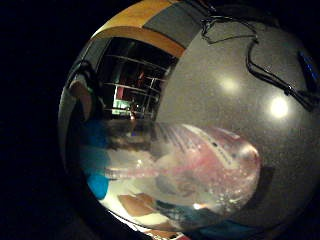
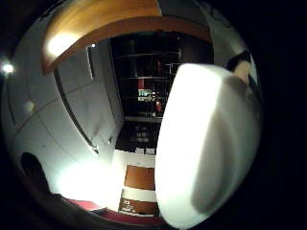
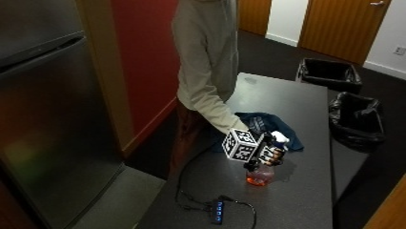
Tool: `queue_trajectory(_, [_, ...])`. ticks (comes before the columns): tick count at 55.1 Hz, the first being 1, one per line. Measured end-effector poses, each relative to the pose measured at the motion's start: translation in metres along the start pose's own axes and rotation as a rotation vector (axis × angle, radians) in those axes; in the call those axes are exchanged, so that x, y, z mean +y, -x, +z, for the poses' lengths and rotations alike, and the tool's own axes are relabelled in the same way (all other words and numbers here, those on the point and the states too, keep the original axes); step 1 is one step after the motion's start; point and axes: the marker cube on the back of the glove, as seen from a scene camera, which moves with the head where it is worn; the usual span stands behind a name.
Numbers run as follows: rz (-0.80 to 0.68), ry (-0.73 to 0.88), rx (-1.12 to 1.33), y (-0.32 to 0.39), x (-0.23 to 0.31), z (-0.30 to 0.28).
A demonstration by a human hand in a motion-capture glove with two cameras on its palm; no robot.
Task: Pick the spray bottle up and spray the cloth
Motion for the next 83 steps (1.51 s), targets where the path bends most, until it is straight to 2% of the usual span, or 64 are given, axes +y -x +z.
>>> queue_trajectory(8, [-0.072, 0.150, 0.067, 0.020, -0.006, 0.018])
queue_trajectory(15, [-0.188, 0.303, 0.137, 0.045, 0.011, 0.034])
queue_trajectory(21, [-0.320, 0.494, 0.279, 0.068, 0.035, 0.048])
queue_trajectory(27, [-0.385, 0.737, 0.354, 0.106, 0.060, 0.043])
queue_trajectory(32, [-0.514, 0.702, 0.502, 0.123, 0.057, 0.050])
queue_trajectory(40, [-0.654, 0.816, 0.681, 0.159, 0.096, 0.055])
queue_trajectory(46, [-0.804, 0.898, 0.901, 0.177, 0.121, 0.052])
queue_trajectory(54, [-0.928, 0.935, 1.084, 0.188, 0.150, 0.054])
queue_trajectory(71, [-1.072, 0.953, 1.285, 0.181, 0.217, 0.069])
queue_trajectory(83, [-1.116, 1.000, 1.313, 0.159, 0.260, 0.080])
